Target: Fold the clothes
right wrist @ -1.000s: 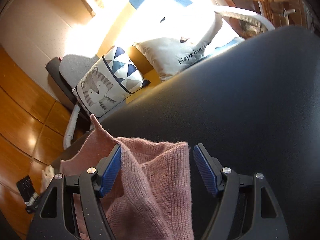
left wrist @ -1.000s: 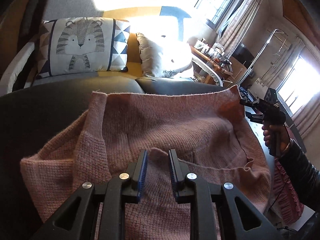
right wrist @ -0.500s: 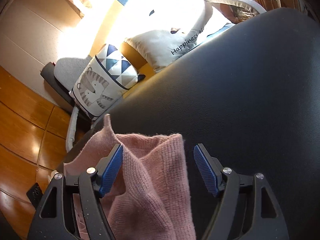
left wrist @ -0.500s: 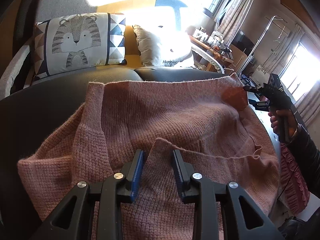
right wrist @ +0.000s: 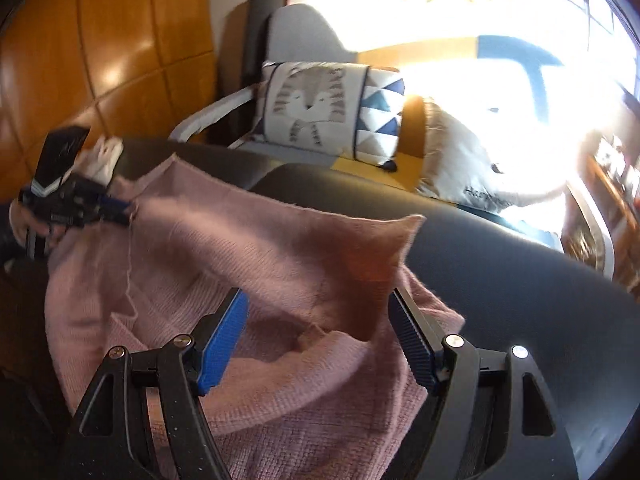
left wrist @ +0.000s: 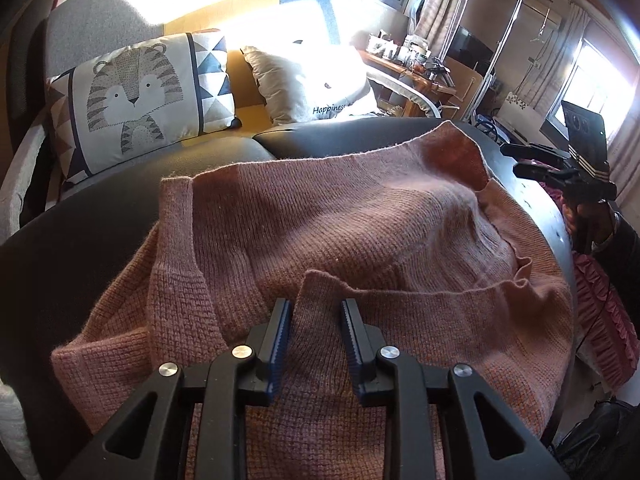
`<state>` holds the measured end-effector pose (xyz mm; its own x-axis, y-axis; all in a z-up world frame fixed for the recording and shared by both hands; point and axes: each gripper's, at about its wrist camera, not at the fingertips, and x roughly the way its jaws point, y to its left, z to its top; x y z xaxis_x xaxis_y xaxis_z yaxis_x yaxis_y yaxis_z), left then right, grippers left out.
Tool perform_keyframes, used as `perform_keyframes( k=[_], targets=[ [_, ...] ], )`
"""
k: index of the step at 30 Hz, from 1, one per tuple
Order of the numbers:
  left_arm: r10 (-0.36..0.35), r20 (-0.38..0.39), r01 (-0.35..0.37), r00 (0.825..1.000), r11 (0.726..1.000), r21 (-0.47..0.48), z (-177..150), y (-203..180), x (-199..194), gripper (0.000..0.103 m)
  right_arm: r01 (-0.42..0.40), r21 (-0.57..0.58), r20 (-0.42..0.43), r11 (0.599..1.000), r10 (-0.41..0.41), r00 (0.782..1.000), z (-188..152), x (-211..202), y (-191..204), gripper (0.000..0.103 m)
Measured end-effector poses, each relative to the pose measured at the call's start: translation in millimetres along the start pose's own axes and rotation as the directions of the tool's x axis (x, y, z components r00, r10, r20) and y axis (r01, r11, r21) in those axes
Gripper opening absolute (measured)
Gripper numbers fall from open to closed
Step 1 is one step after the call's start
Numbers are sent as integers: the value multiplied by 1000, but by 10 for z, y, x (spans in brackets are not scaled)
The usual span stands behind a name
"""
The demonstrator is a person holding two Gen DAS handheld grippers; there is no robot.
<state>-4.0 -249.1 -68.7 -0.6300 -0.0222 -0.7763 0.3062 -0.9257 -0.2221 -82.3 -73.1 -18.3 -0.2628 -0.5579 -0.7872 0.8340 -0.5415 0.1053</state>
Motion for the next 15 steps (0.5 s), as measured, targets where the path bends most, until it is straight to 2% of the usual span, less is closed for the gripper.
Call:
perform_keyframes(
  k=[2, 5, 7, 9, 11, 12, 15],
  targets=[
    [3, 15, -2, 1000, 1000, -12, -19, 5, -18, 14, -6, -109, -51, 994, 0, 999, 25, 102, 162, 76],
    [11, 40, -10, 999, 999, -31, -67, -3, -25, 12, -25, -269, -127, 963, -10, 992, 62, 255, 405, 76],
    [20, 52, -18, 998, 999, -43, -95, -8, -15, 12, -12, -295, -196, 955, -48, 979, 5, 404, 355, 75],
    [27, 66, -23, 997, 998, -65, -111, 0, -1, 12, -50, -246, -214, 968, -4, 977, -39, 435, 233, 74],
    [33, 82, -25, 996, 995, -99, -129, 17, 17, 12, -72, -213, -220, 974, 24, 975, -55, 417, 168, 69],
    [34, 87, -24, 996, 993, -117, -131, 30, 18, 11, -78, -212, -222, 974, 30, 975, -62, 399, 161, 59],
    [35, 100, -18, 994, 987, -163, -136, 67, 15, 8, -80, -204, -216, 976, 35, 976, -57, 309, 173, 15]
  ],
)
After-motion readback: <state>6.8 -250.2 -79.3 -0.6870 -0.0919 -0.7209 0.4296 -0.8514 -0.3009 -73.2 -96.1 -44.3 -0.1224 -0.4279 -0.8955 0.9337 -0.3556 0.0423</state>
